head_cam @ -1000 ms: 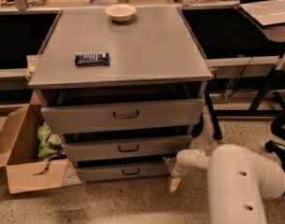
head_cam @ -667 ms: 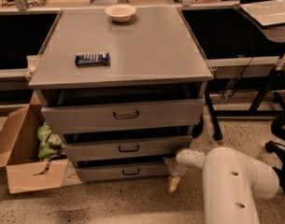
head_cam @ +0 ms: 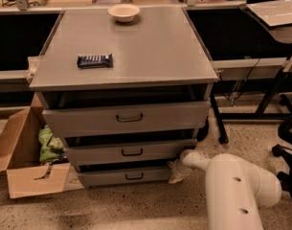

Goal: Open bottom drawer

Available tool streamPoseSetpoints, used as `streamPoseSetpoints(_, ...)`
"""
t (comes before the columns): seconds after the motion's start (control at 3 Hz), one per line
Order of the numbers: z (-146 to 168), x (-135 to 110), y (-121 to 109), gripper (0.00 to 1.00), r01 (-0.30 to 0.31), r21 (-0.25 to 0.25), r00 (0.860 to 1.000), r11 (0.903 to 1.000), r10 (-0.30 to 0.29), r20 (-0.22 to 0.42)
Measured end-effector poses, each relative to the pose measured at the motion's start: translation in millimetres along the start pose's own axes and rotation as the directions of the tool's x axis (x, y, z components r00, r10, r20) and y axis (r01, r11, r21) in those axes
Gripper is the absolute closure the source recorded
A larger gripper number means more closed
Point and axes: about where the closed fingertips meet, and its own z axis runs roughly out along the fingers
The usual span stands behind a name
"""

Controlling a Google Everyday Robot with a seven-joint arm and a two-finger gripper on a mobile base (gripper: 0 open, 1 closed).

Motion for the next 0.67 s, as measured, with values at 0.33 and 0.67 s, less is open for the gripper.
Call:
streamPoseSetpoints(0.33, -3, -3, 1, 0.74, 0.004, 0.001, 1.000, 1.0000, -0.004, 0.012)
streamPoseSetpoints(0.67, -14, -18, 31, 1.00, 0.011, -0.052, 0.998, 0.9986, -0.007, 0.070)
